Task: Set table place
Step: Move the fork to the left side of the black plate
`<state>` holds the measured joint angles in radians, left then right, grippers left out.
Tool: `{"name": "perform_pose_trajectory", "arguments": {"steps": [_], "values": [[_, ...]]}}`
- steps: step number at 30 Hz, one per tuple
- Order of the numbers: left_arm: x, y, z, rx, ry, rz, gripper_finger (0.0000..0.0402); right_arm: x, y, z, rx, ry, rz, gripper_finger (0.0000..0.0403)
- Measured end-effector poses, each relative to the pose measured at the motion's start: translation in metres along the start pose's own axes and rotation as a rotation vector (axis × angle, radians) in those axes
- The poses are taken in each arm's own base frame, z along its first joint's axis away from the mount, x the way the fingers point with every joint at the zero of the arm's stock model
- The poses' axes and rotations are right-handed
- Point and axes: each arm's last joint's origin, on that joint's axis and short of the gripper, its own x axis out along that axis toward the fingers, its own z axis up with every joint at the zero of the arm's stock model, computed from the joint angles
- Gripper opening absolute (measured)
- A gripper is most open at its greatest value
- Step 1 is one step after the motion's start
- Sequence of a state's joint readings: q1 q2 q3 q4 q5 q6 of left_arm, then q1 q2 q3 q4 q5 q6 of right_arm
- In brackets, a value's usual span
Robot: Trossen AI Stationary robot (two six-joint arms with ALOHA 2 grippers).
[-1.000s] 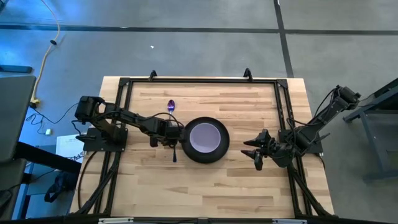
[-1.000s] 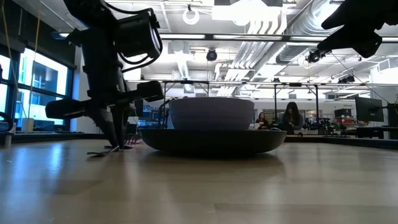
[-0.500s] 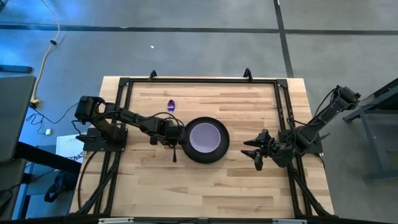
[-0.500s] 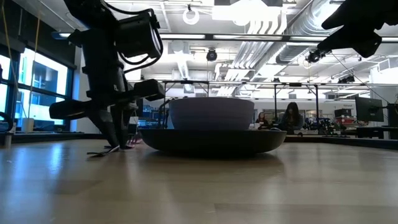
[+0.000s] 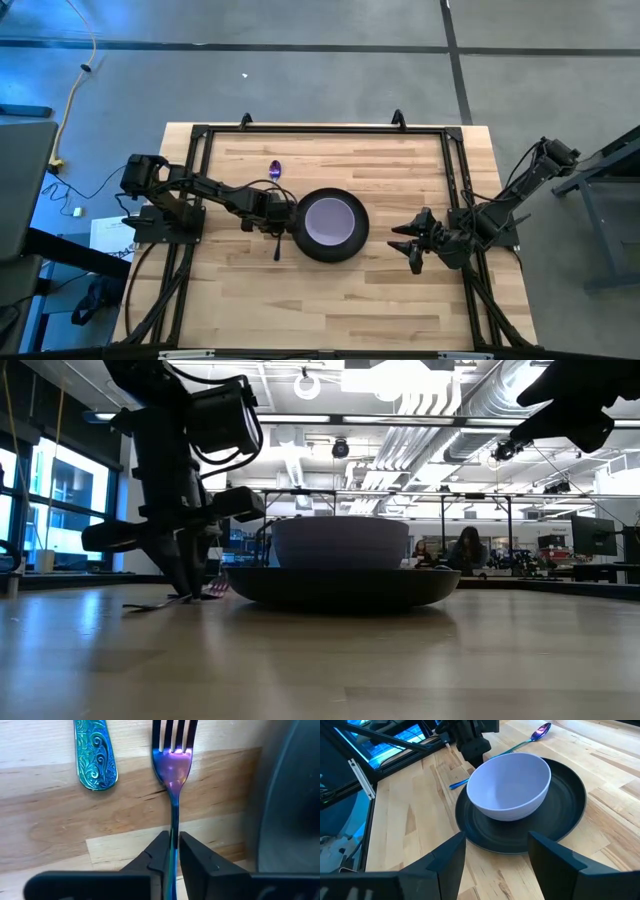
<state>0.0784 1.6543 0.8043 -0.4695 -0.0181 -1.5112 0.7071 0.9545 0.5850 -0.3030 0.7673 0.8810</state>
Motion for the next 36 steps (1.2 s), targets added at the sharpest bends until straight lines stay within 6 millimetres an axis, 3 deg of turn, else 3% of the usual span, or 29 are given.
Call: {"name": "perform_pose_trajectory", "arguments": {"steps": [36], "values": [[-0.0001, 0.0006, 0.0005, -0.067, -0.024, 0.007, 0.0028, -0.0001, 0.001, 0.0007, 0.009, -0.006, 0.008, 0.0204]]}}
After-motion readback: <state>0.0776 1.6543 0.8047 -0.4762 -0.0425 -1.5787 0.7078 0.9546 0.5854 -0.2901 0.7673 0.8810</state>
